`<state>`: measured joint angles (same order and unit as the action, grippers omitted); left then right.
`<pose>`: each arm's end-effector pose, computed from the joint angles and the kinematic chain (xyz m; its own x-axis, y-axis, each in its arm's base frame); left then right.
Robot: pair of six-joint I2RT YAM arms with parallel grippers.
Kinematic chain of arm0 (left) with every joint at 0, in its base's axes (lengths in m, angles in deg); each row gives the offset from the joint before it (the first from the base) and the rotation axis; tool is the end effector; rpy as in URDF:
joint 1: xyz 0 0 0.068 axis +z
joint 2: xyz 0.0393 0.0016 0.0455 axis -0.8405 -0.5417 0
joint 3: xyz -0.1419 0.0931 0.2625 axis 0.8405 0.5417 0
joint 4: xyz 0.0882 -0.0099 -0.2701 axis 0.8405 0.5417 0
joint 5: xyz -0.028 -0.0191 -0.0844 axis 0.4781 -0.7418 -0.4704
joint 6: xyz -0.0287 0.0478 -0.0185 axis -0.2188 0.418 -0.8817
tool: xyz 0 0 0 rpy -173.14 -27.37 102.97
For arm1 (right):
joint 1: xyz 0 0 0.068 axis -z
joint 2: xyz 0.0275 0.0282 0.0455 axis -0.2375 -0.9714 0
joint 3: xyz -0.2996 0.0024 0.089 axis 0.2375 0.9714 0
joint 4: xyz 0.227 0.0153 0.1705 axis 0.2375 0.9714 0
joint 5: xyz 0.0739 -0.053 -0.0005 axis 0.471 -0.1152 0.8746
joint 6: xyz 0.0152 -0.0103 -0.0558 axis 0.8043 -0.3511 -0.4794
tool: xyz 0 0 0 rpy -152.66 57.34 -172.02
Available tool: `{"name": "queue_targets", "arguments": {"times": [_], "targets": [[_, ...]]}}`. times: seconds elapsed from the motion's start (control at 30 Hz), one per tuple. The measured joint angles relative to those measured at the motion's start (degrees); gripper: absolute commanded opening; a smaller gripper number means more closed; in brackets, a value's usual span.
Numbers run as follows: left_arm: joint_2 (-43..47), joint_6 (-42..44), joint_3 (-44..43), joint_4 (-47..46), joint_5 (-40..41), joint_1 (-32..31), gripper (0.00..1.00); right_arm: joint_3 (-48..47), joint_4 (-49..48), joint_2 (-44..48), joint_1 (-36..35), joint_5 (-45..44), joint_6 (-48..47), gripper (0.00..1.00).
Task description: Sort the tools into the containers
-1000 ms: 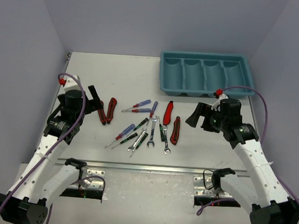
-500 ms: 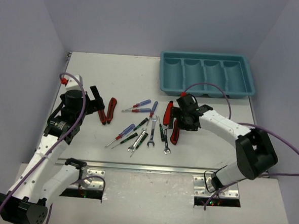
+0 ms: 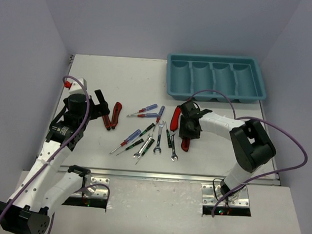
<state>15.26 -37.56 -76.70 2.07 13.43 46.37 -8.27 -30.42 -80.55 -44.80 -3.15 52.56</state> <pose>0.1698 -0.0207 0.3369 -0.4164 -0.2554 -0.8725 -0.2112 0.9606 -0.1804 0.2840 0.1609 0.1517 -0.9048 0.2033 -0.3741 0.1915 0.9791 0.0690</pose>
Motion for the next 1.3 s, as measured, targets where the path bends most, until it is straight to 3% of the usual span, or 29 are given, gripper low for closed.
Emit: {"name": "queue_targets", "arguments": {"times": [0.17,0.43,0.63,0.87,0.97,1.03,1.1,1.2,1.23,1.3], "targets": [[0.02,0.0,0.0,-0.02,-0.06,0.0,1.0,1.21,-0.62,0.88,-0.13,-0.95,-0.4,0.16],[0.0,0.0,0.0,-0.19,-0.16,0.0,1.0,0.27,5.41,12.97,-0.14,-2.18,-4.3,0.16],[-0.46,0.01,0.0,-0.35,-0.1,0.0,1.0,-18.24,8.96,10.73,3.59,-0.85,-9.85,0.16],[-1.06,-0.02,0.02,-0.3,0.18,0.0,1.0,-52.49,14.12,-12.65,10.18,1.87,-15.09,0.19],[-1.49,-0.04,0.02,-0.27,0.38,0.0,1.0,-71.89,17.34,-27.34,11.47,2.55,-16.68,0.25],[-2.03,-0.04,0.04,-0.39,0.38,0.0,1.0,-79.81,16.95,-34.69,12.29,3.67,-17.77,0.42],[-2.71,-0.05,0.04,-0.37,0.26,0.0,1.0,-79.27,14.11,-37.34,12.73,4.82,-18.82,0.57],[-3.75,-0.07,0.04,-0.37,-0.04,0.02,1.0,-78.21,13.65,-39.35,13.06,5.8,-20.42,0.91],[-4.06,-0.08,0.04,-0.37,-0.11,0.02,1.0,-79.5,13.86,-40.19,13.18,5.9,-20.75,0.98],[-4.73,-0.51,0.04,-0.35,-0.26,0.02,1.0,-81.66,13.82,-41.02,13.33,5.93,-21.68,0.99]]}}
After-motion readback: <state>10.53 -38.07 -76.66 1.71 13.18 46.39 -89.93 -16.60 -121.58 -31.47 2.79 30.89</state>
